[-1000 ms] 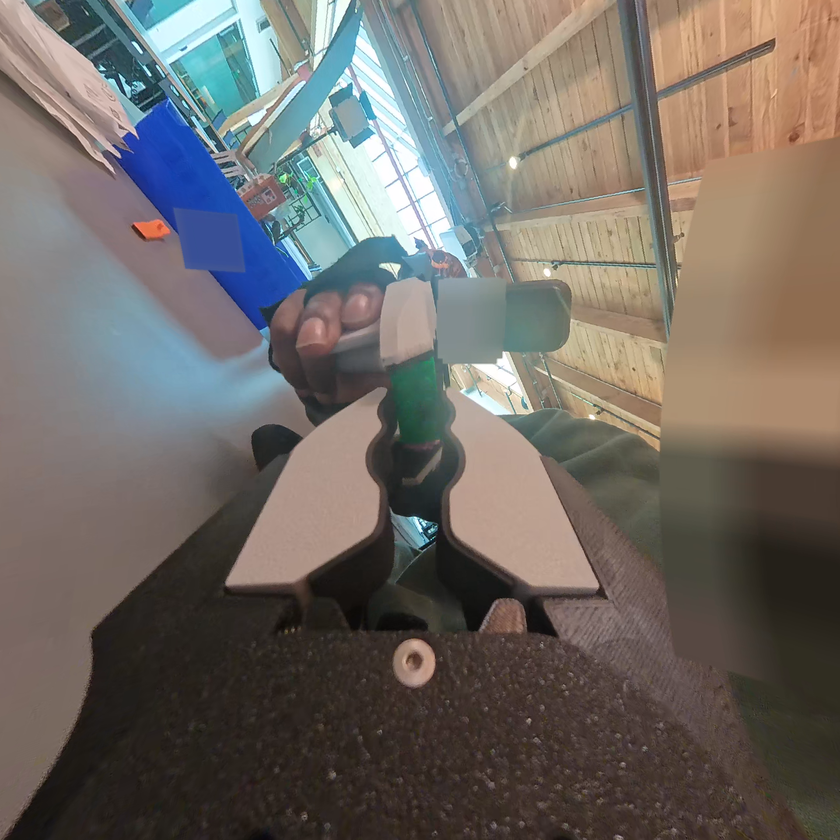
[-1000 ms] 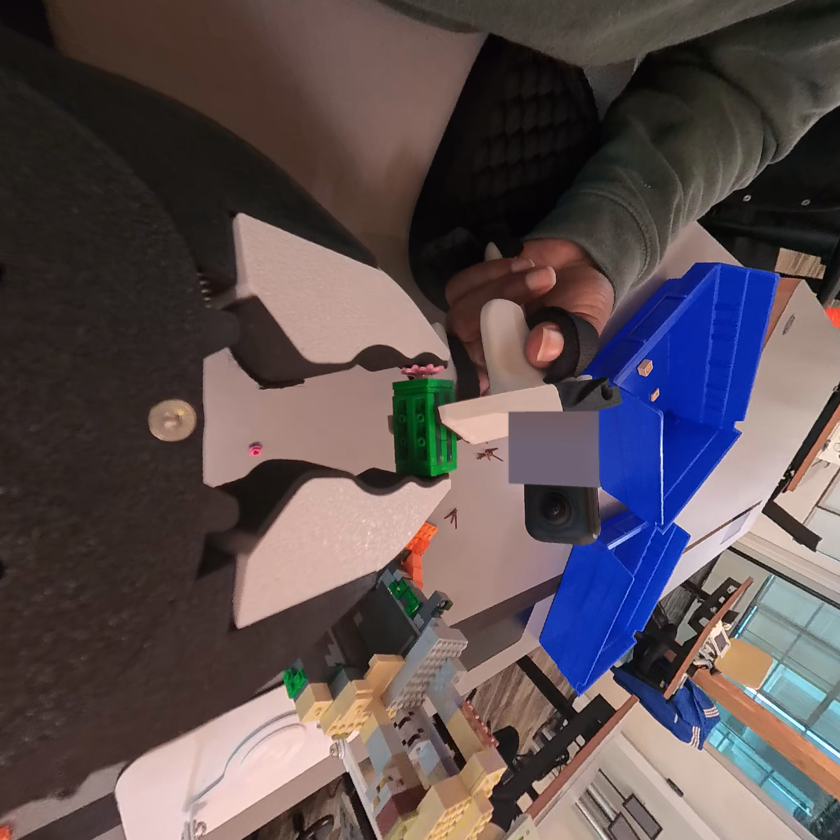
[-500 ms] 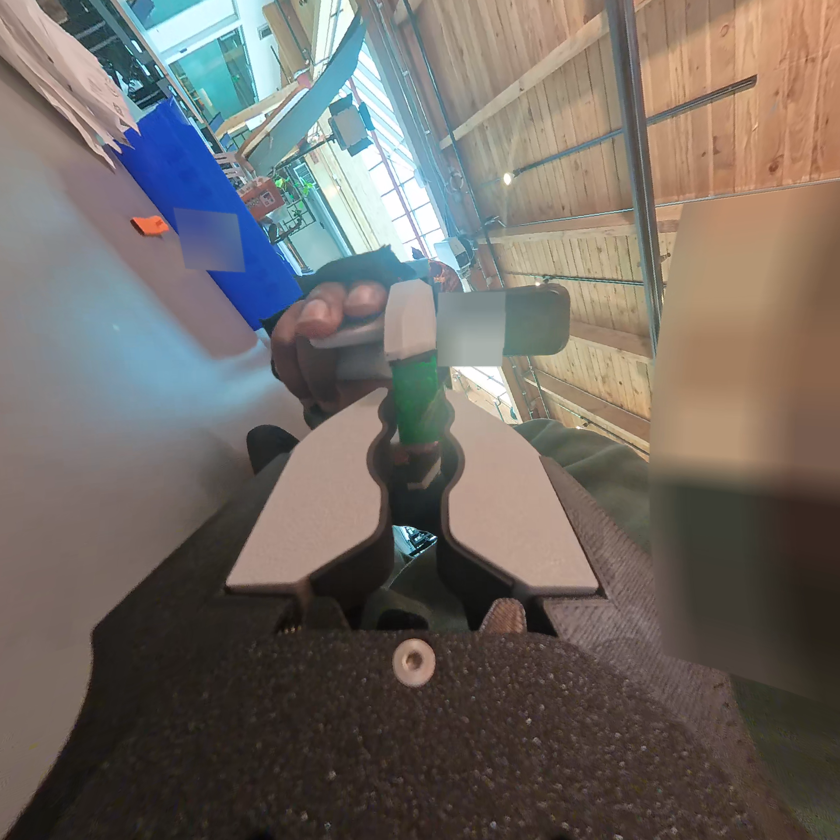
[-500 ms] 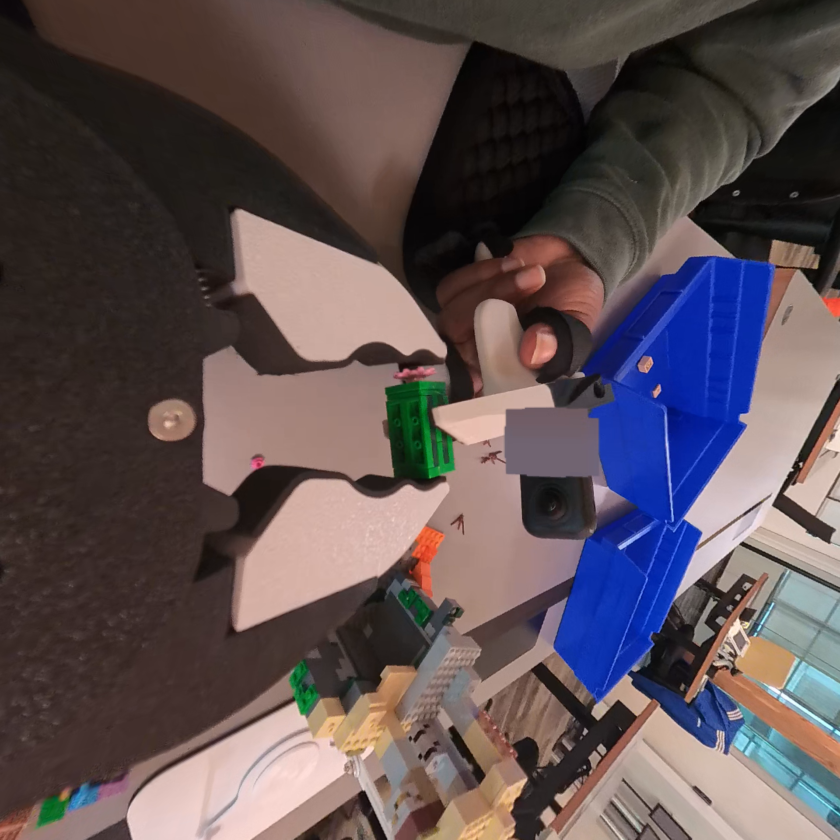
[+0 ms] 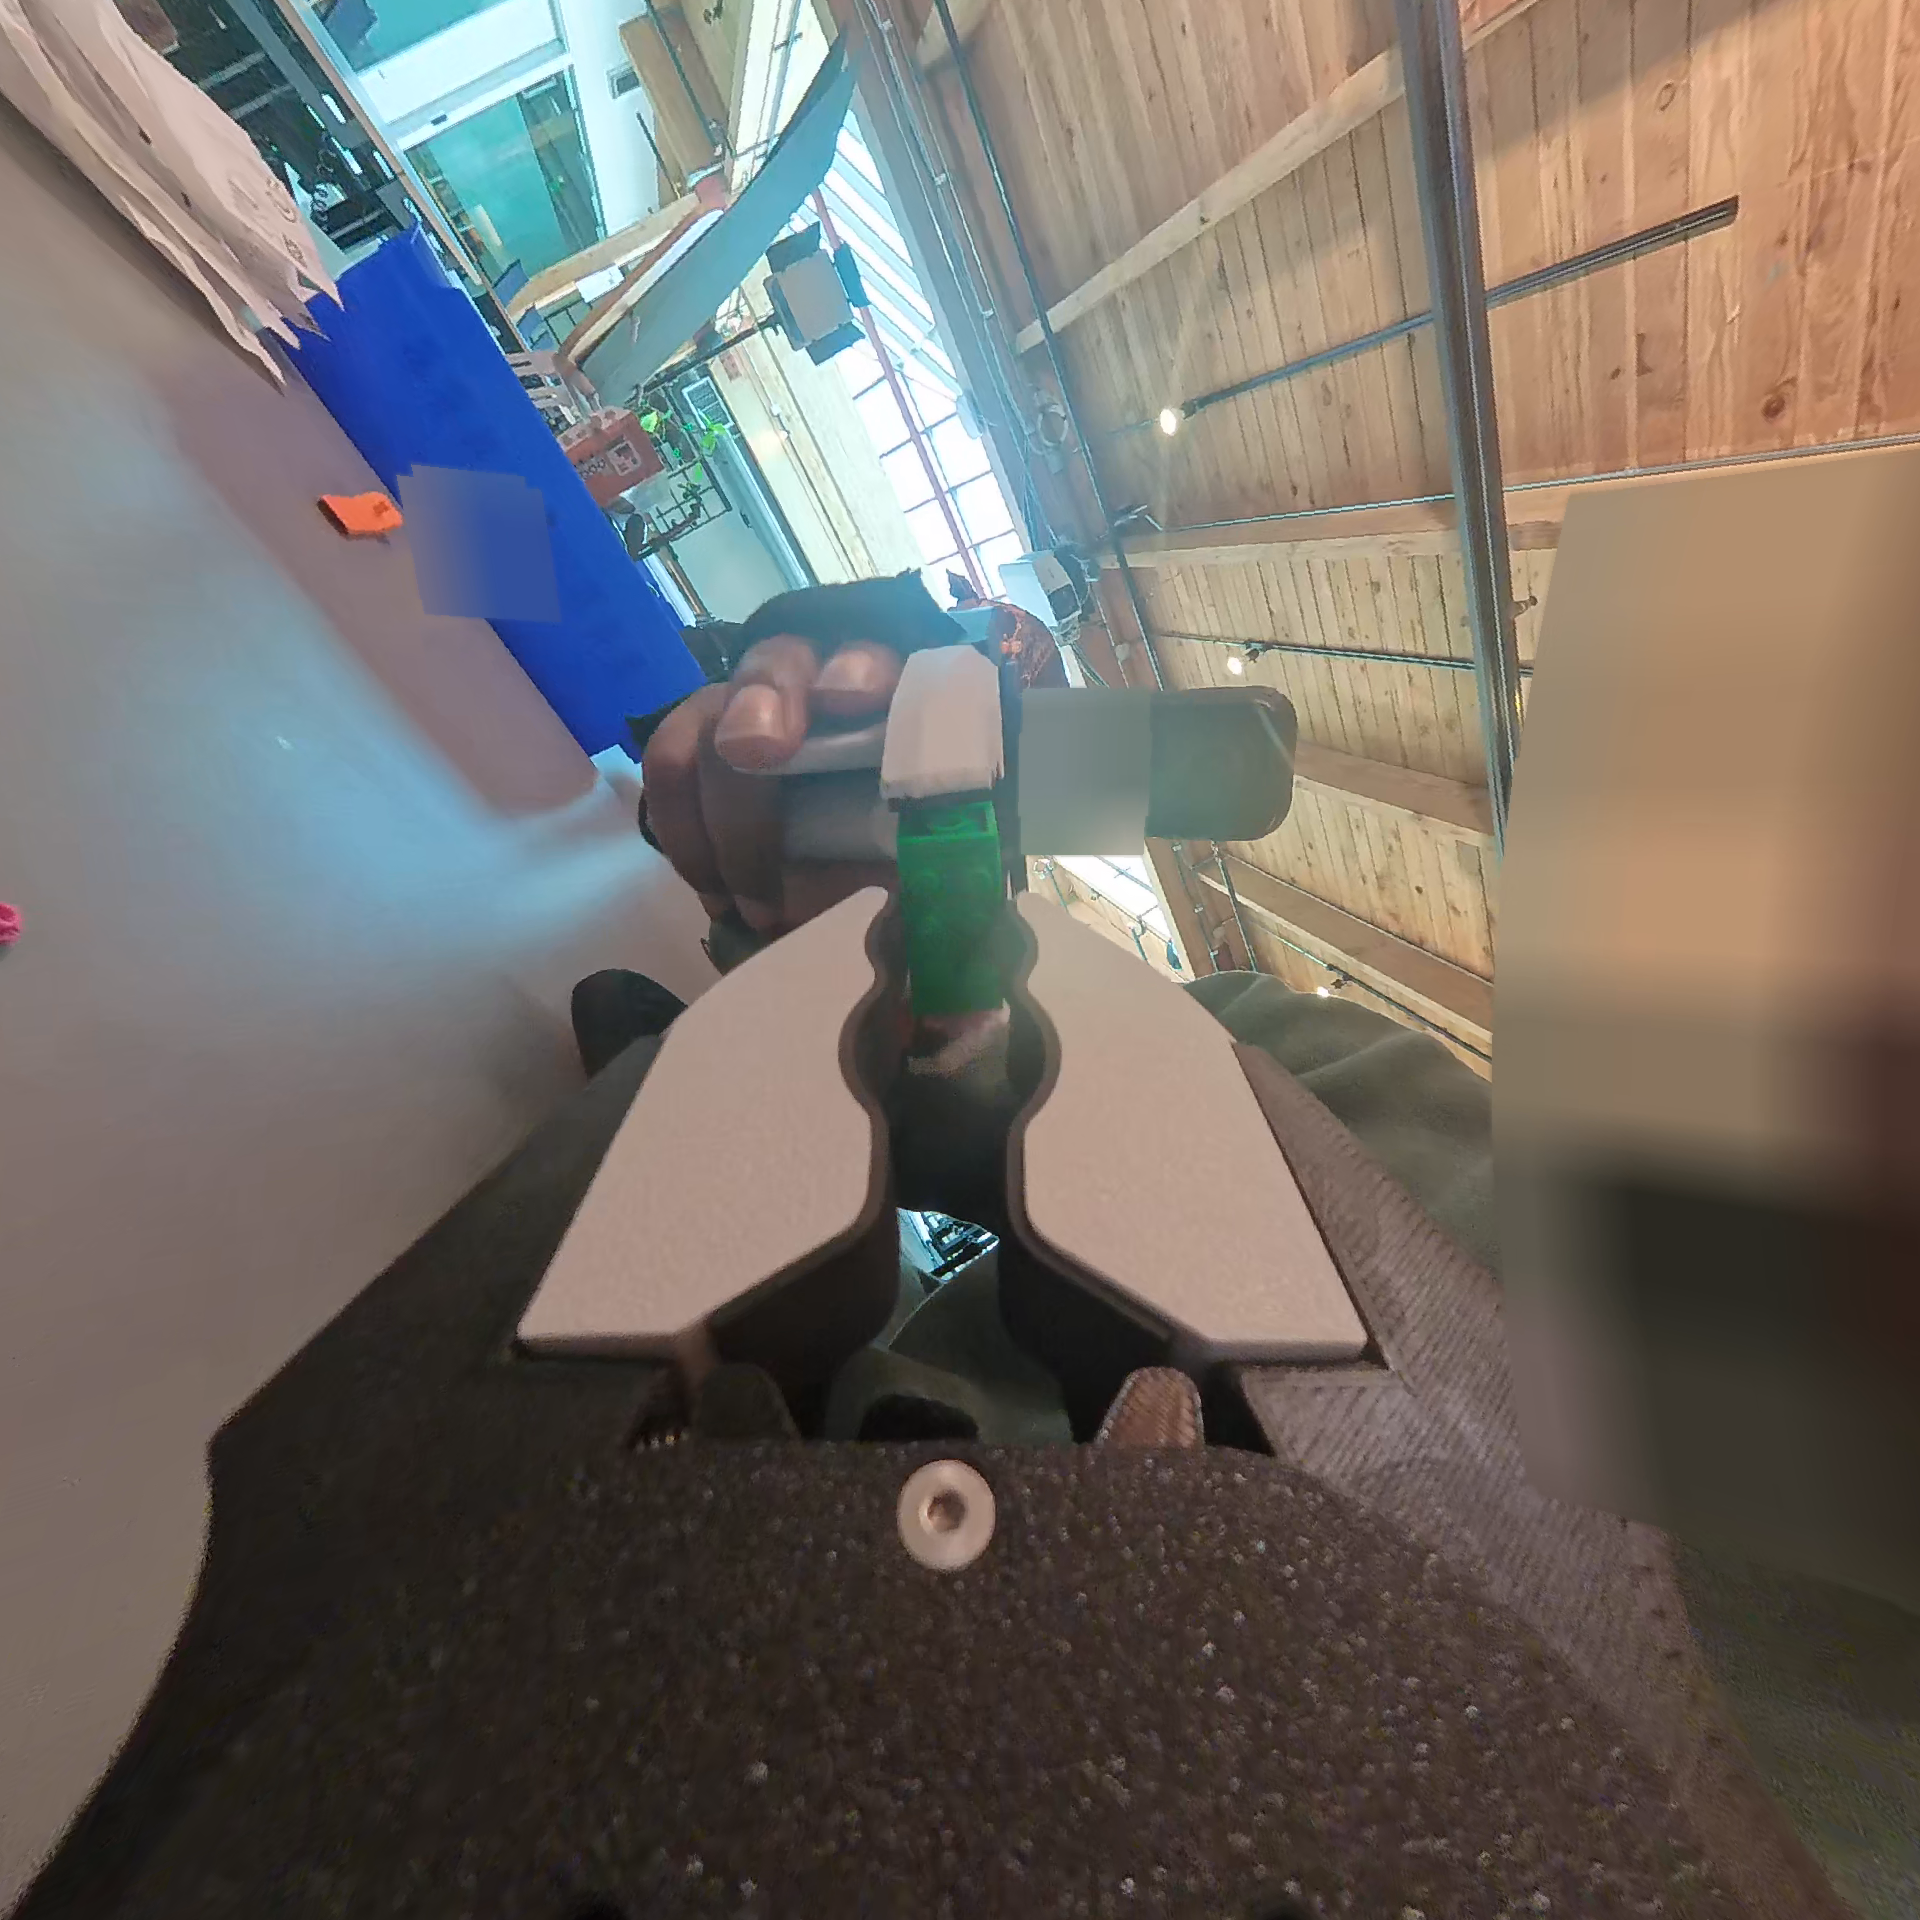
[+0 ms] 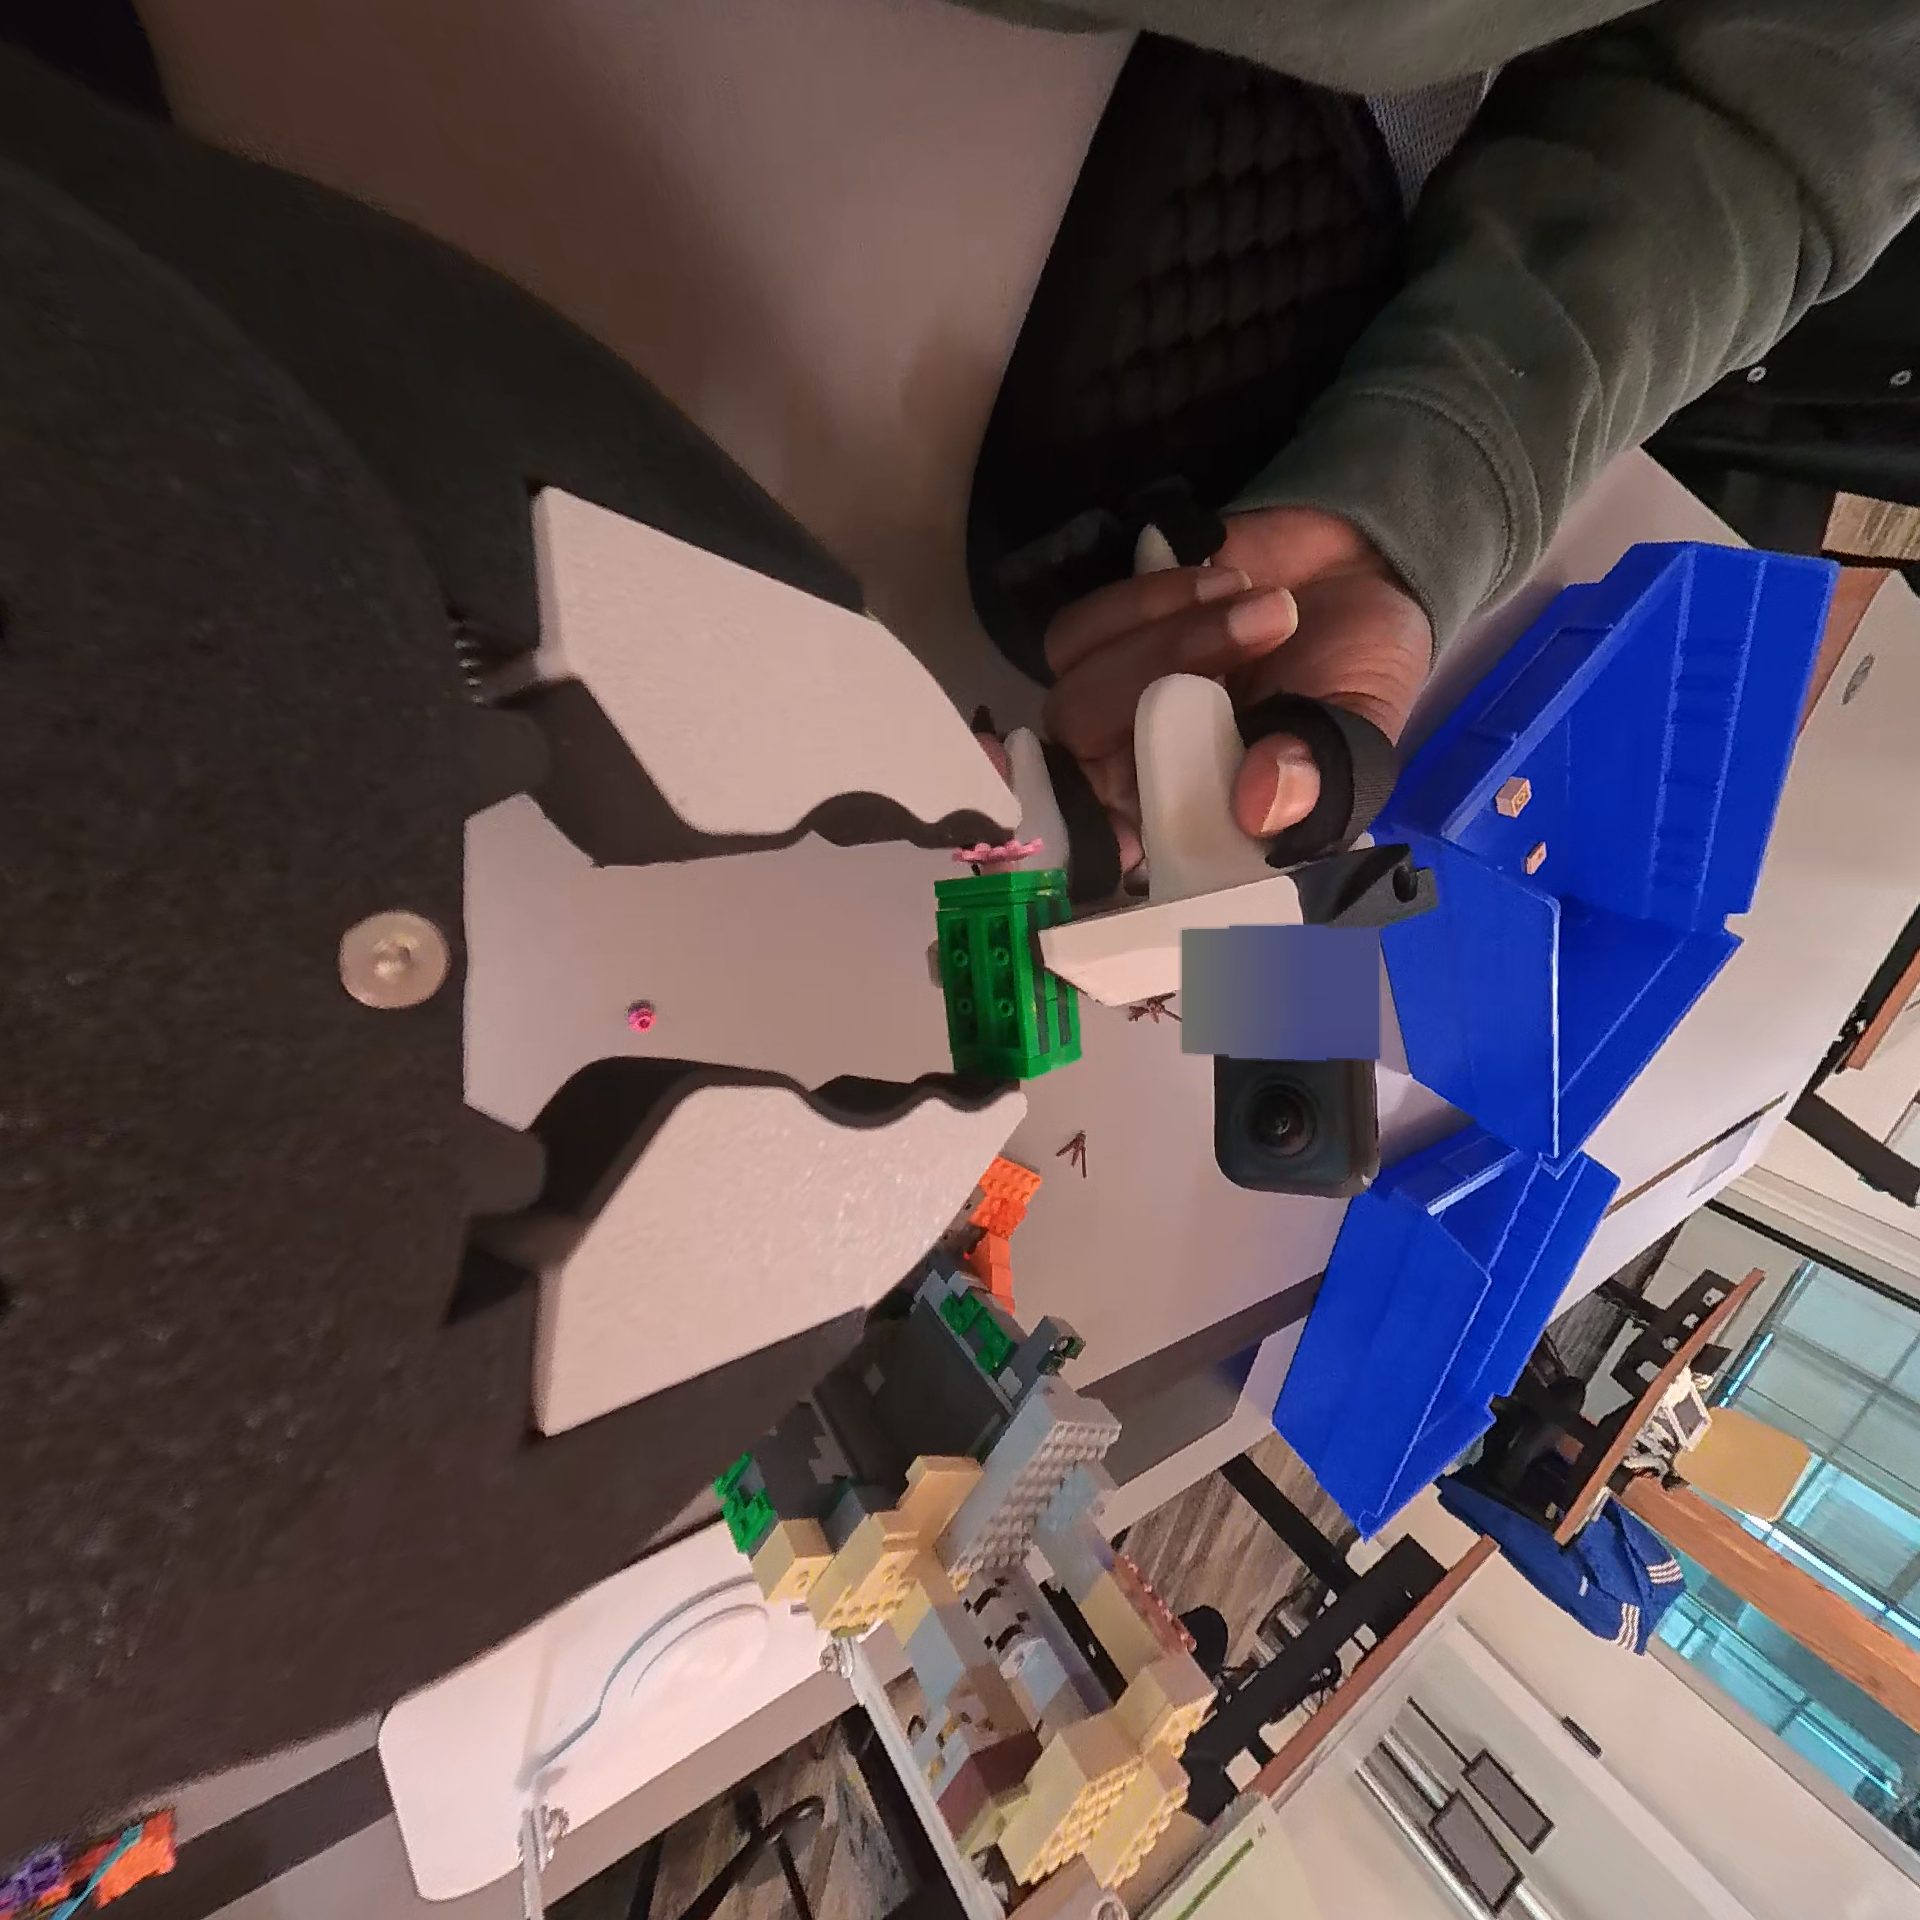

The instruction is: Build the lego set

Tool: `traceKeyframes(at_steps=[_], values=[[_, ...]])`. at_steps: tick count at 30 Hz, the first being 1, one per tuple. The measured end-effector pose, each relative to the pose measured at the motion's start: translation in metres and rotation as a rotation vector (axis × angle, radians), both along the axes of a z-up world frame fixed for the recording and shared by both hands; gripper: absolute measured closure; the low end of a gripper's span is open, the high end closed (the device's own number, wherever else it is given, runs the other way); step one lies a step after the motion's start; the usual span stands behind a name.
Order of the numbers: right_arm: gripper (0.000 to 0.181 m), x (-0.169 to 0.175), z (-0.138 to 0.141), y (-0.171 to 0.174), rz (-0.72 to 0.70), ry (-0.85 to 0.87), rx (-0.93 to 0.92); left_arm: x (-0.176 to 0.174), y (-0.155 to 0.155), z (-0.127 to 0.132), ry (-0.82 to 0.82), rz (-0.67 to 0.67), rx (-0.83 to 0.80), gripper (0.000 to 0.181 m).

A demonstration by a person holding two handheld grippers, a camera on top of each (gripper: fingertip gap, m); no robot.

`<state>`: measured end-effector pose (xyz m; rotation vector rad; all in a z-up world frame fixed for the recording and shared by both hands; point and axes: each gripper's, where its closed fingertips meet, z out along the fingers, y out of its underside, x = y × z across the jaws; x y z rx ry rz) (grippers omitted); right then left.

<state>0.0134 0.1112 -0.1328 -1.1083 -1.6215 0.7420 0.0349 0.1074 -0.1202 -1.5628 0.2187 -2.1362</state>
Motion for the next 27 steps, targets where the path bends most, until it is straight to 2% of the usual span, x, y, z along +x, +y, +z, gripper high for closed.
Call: traceKeyframes(at_steps=[5, 7, 9, 13, 15, 20, 24, 27], values=[[0.140, 0.001, 0.004, -0.001, 0.007, 0.019, -0.041, -0.001, -0.001, 0.003, 0.007, 0.006, 0.044, 0.162], [0.140, 0.003, 0.008, 0.001, 0.014, 0.040, -0.119, -0.004, 0.002, 0.003, 0.057, 0.050, 0.121, 0.151], [0.140, 0.008, 0.013, 0.004, 0.020, 0.059, -0.222, -0.010, 0.008, 0.001, 0.166, 0.117, 0.252, 0.147], [0.140, 0.017, 0.012, 0.002, 0.072, 0.037, -0.566, -0.018, 0.019, -0.019, 0.611, 0.299, 0.729, 0.145], [0.140, 0.019, 0.005, 0.003, 0.064, 0.009, -0.788, -0.015, 0.019, -0.026, 0.772, 0.352, 0.940, 0.145], [0.140, 0.019, -0.010, -0.003, 0.071, -0.021, -1.329, -0.004, 0.014, -0.037, 0.957, 0.437, 1.254, 0.146], [0.140, 0.014, -0.020, -0.013, 0.085, -0.037, -1.489, 0.002, 0.010, -0.039, 0.999, 0.456, 1.364, 0.143], [0.140, 0.008, -0.025, -0.018, 0.088, -0.043, -1.527, 0.005, 0.004, -0.039, 0.990, 0.441, 1.413, 0.154]])
